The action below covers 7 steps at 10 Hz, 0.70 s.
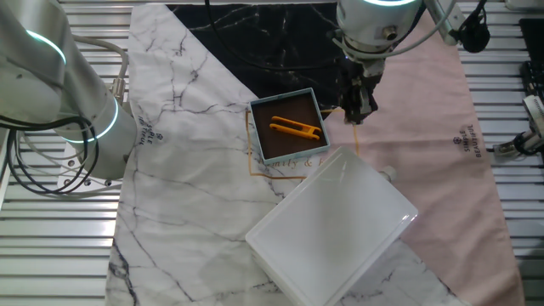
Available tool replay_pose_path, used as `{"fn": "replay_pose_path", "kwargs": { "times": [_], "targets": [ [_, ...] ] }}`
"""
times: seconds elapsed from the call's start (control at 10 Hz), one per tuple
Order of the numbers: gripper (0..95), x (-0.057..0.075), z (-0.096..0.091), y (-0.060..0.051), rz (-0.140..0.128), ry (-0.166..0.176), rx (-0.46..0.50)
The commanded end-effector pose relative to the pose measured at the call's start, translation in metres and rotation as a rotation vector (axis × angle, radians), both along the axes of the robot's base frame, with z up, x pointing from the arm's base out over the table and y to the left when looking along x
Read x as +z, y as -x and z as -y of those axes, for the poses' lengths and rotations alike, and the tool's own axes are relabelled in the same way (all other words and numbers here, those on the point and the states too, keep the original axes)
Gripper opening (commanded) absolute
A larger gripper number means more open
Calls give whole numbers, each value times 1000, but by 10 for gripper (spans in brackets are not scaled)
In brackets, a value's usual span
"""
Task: Grasp the handle and open the drawer
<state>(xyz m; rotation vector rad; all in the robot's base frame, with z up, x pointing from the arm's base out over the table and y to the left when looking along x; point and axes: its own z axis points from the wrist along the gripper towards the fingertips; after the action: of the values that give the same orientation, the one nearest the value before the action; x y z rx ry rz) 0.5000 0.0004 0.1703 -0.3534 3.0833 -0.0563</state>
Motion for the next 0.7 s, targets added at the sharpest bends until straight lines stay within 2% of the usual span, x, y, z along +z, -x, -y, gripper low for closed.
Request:
{"fn": "replay_pose_path", "kwargs": {
  "times": [0.1,0.7],
  "targets": [
    [0,0,0,0,0,0,-5],
    [0,0,0,0,3,1,-49]
  ]
}}
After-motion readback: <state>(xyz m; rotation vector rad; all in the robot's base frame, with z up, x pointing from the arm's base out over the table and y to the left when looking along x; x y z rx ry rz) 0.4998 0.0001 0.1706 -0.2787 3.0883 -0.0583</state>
